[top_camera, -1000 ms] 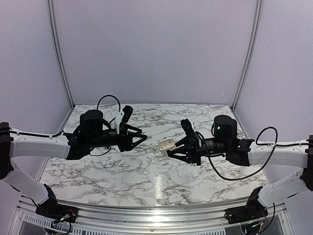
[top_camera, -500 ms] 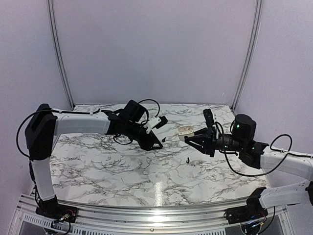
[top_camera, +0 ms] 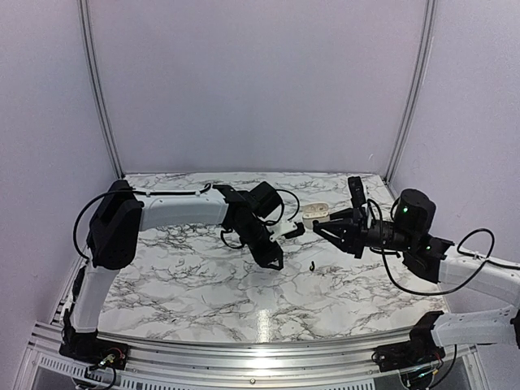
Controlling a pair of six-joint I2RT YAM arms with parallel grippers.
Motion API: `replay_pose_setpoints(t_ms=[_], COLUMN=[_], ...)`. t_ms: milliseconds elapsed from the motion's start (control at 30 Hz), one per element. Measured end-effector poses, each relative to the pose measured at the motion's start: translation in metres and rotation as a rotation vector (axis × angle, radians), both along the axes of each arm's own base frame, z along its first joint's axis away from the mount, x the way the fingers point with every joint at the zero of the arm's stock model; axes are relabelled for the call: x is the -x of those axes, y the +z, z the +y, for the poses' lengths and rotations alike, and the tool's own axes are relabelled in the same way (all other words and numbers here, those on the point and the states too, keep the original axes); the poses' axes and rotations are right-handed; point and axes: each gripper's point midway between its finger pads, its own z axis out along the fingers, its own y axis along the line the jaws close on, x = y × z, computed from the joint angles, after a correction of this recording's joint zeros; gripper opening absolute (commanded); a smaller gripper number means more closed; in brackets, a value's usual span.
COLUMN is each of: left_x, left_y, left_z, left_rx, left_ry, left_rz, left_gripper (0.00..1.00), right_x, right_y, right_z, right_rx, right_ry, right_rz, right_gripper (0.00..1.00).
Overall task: Insert the wireless bluetooth earbuds into the charging case
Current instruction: Move the left earbud to the center of the board.
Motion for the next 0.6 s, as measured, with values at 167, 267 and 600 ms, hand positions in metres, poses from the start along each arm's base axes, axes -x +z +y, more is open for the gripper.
replay_pose_setpoints(t_ms=[167,267,600], left_x=[0.002,0.000,-0.014], left_y=[-0.017,-0.026,-0.023], left_z=[-0.001,-0.002,-0.008], left_rx=[-0.064,-0.094,-0.139], left_ry=[-0.008,-0.009,0.009], left_rz=[-0.005,-0.014,-0.087], left_gripper=[0.36,0.36,0.32], right_x=[0.000,0.000,0.002], right_y=[0.000,-0.001,-0.008], right_z=[0.000,0.000,-0.001], right_rx=[-0.003,-0.003,-0.011], right_ry=[0.000,0.000,0.003], right_rz=[0.011,0.016,0.035], right_gripper=[0.00,0.00,0.00])
